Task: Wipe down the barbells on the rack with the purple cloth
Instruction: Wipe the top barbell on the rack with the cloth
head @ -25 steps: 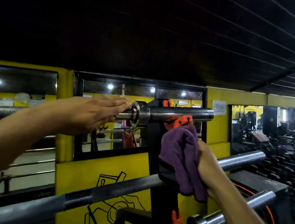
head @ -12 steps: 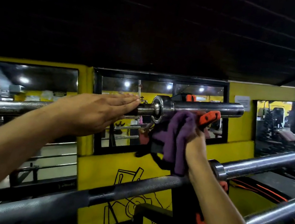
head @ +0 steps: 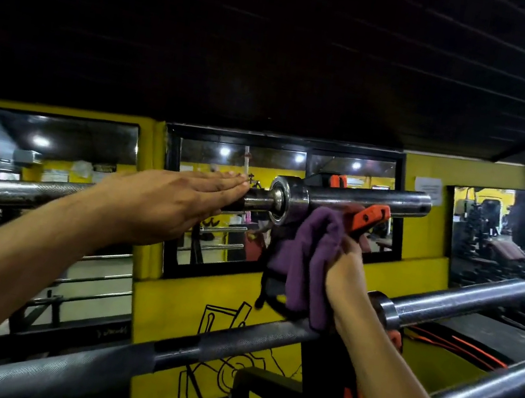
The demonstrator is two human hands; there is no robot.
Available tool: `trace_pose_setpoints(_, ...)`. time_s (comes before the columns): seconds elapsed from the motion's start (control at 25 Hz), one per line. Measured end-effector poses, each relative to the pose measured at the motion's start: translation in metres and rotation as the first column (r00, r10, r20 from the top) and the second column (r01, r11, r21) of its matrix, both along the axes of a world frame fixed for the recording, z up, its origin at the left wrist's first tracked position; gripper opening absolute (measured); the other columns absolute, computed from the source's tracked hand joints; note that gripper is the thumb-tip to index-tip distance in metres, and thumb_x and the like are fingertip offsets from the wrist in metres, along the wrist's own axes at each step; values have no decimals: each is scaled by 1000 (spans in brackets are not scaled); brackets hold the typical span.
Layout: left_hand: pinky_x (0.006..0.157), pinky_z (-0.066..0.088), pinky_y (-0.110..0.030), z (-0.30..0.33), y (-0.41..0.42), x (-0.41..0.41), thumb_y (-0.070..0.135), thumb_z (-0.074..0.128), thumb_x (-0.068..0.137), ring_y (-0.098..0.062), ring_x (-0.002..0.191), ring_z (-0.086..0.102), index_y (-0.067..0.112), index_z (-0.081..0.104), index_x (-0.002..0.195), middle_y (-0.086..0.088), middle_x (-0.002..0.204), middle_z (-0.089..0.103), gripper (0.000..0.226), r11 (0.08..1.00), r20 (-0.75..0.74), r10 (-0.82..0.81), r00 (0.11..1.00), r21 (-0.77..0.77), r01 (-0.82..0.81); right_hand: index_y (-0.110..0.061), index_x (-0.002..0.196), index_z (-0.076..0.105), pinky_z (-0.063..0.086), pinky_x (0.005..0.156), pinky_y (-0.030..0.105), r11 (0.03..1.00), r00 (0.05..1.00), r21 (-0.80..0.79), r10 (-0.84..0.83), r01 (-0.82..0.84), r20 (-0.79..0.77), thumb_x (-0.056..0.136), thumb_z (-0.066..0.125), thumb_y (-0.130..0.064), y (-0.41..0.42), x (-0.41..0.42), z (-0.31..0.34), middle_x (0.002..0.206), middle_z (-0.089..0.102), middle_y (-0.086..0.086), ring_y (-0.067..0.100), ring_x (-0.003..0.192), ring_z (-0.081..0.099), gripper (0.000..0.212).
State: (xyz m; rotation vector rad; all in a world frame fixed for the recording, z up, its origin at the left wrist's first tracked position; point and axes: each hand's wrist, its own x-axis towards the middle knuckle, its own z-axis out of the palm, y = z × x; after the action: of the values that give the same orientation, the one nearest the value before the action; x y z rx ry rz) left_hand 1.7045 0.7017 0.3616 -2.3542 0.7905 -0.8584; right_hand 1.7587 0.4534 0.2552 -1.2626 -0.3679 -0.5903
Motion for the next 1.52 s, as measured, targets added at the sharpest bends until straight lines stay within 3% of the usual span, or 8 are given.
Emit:
trace_pose_setpoints(0.24, 87, 55, -34, -6, 11, -18, 37, 31, 98, -19, 122, 61, 26, 36, 152, 11, 151, 34, 56, 987, 161, -120, 980, -83, 135, -18, 110, 55, 46, 63, 12, 855, 743, -159, -320, 494, 588, 105, 41, -42, -20, -35, 20, 93, 60, -3, 0, 76, 57, 29)
trace_pose_setpoints(0.44, 73, 62, -47, -10, 9, -10, 36, 34, 100, -27, 108, 69, 33, 32, 151, 19, 146, 29, 50, 985, 168, -93, 981, -127, 115, -20, 140, 48, 46, 92, 40, 221, 552, -507, -279, 833, 785, 98, 44, -49, 14, -2, 79, 131, 53, 3, 25, 113, 54, 50)
trace_pose_setpoints(0.72, 86, 56, -39, -11, 5, -14, 25, 42, 103, -24, 122, 61, 35, 27, 152, 20, 149, 28, 52, 976, 140, -62, 988, -198, 89, -18, 84, 67, 39, 59, 28, -30, 964, -981, -181, 191, 193, 99, 49, -55, 33, 20, 176, 90, 66, 4, 15, 70, 56, 44)
trace_pose_setpoints(0.96, 84, 57, -37, -10, 4, -13, 29, 37, 102, -22, 117, 63, 39, 13, 149, 26, 145, 17, 53, 983, 122, -31, 992, -177, 52, -26, 111, 57, 38, 72, 34, 197, 606, -574, -326, 794, 726, 96, 46, -56, 14, 8, 95, 103, 60, -1, 24, 91, 57, 35)
trace_pose_setpoints(1.08, 83, 56, -40, -8, 3, -15, 28, 44, 101, -26, 109, 68, 32, 32, 151, 20, 144, 30, 51, 977, 129, -84, 988, -184, 107, -21, 106, 69, 43, 68, 31, 165, 905, -901, -221, 402, 364, 94, 57, -51, 21, 21, 148, 95, 65, 1, 19, 80, 58, 34)
trace_pose_setpoints(1.24, 92, 54, -41, -5, 7, -20, 28, 41, 104, -26, 118, 62, 38, 16, 153, 23, 149, 16, 55, 989, 65, 3, 998, -150, 7, -17, 109, 70, 47, 62, 29, 71, 945, -961, -214, 269, 248, 96, 60, -41, 29, 26, 171, 92, 69, 2, 17, 76, 63, 29)
trace_pose_setpoints(1.4, 87, 58, -43, 0, 30, -21, 33, 42, 102, -26, 112, 66, 42, 12, 155, 23, 157, 15, 61, 995, 43, -36, 998, -95, 40, -22, 122, 56, 48, 80, 36, 414, 609, -457, -399, 787, 686, 89, 65, -33, 20, 11, 74, 114, 60, 1, 21, 104, 58, 36)
trace_pose_setpoints(1.52, 85, 59, -46, -1, 32, -18, 31, 43, 101, -26, 113, 66, 40, 19, 155, 21, 156, 23, 60, 990, 41, -83, 996, -113, 87, -13, 120, 51, 47, 90, 20, 694, 586, -166, -427, 701, 689, 81, 71, -16, 30, 2, 4, 122, 55, 6, 16, 113, 54, 44)
